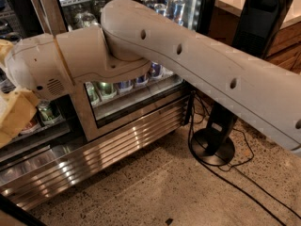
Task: Open left fridge door
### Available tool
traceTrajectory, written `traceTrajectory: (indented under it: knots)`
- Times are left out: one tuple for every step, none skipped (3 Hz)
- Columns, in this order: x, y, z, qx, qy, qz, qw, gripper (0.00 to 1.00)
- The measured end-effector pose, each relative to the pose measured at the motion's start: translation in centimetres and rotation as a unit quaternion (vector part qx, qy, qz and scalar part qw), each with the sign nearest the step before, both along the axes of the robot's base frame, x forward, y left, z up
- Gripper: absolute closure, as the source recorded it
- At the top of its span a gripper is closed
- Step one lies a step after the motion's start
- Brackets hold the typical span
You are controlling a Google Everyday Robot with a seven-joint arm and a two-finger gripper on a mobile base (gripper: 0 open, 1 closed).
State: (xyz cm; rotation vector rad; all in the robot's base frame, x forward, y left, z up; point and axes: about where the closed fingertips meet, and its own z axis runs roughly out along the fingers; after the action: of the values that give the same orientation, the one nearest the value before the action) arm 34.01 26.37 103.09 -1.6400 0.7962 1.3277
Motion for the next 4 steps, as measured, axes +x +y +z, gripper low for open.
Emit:
traceTrajectory:
  knots:
    - [-1.0, 0.3, 0.5, 0.002, 0.0, 0.052, 0.9987, 0.0]
    - [-2.6, 0.8, 1.1, -0.002, -0.008, 0.107, 0.9942, 0.0]
    - [-3.0, 0.8, 1.1, -0.002, -0.01, 0.11, 0.9939, 0.0]
    - [-2.0, 0.2, 0.8, 0.003, -0.007, 0.065, 0.9978, 0.0]
